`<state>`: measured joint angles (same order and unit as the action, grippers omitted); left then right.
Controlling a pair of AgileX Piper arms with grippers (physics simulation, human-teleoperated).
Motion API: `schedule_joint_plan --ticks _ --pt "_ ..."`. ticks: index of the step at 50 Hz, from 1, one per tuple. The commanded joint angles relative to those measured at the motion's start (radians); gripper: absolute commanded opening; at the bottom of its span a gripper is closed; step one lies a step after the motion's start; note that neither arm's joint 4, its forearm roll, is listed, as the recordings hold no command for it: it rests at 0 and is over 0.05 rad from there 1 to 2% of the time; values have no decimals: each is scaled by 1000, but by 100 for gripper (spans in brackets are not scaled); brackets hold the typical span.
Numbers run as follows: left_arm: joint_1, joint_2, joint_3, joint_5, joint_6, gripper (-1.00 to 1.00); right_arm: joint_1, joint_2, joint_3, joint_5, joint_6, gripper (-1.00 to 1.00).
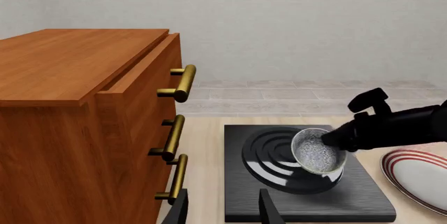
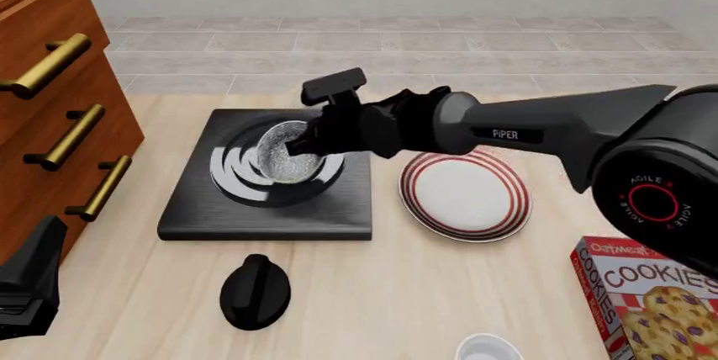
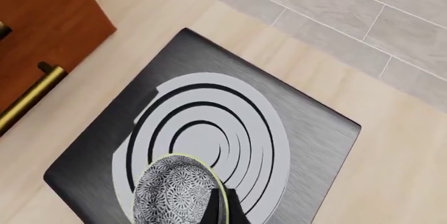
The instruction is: Pick the akita bowl on the stove and place it on the plate.
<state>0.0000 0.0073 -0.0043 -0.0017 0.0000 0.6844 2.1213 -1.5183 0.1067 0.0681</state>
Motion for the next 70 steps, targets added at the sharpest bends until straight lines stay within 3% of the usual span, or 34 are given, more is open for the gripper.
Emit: schedule_joint_plan --ticks 1,46,70 --pt "0 0 0 0 0 100 -25 -60 30 7 -18 -100" --pt "0 0 0 0 0 100 -98 -277 217 -26 -50 -100" --pt "0 0 0 0 0 100 -207 -329 275 -71 -60 -100"
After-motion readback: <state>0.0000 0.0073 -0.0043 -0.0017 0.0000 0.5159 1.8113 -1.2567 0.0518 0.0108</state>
